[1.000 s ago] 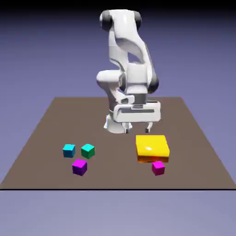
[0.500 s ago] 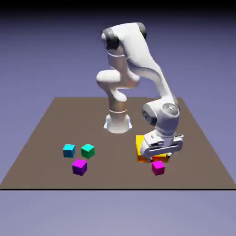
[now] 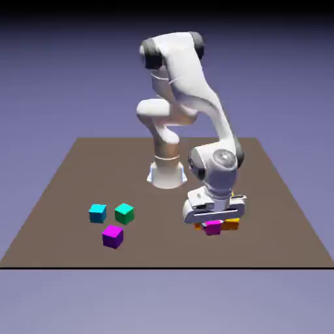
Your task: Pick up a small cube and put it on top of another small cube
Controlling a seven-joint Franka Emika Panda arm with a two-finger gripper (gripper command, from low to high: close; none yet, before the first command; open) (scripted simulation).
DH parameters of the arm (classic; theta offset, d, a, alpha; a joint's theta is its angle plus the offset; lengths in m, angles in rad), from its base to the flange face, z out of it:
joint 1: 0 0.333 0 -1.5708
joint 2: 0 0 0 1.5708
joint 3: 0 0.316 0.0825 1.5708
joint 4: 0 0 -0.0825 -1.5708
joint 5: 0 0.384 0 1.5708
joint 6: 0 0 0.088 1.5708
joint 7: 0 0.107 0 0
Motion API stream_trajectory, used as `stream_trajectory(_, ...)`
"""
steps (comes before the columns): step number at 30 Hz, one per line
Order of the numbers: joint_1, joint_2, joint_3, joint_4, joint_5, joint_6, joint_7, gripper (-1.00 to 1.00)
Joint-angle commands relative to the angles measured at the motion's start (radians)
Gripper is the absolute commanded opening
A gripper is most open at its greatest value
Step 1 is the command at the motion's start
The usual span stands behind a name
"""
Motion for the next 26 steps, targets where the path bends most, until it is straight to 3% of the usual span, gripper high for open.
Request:
stream_trajectory(1, -0.030, -0.020, -0.036, -0.016, 0.012, -0.002, -0.004, -1.00)
stream_trajectory(13, -0.386, -0.260, -0.470, -0.211, 0.189, -0.017, -0.079, -1.00)
stream_trajectory(19, -0.408, -0.079, -0.426, -0.236, 0.273, 0.184, -0.140, -1.00)
stream_trajectory(20, -0.408, -0.079, -0.426, -0.236, 0.273, 0.184, -0.140, 1.00)
stream_trajectory(26, -0.386, -0.260, -0.470, -0.211, 0.189, -0.017, -0.079, 1.00)
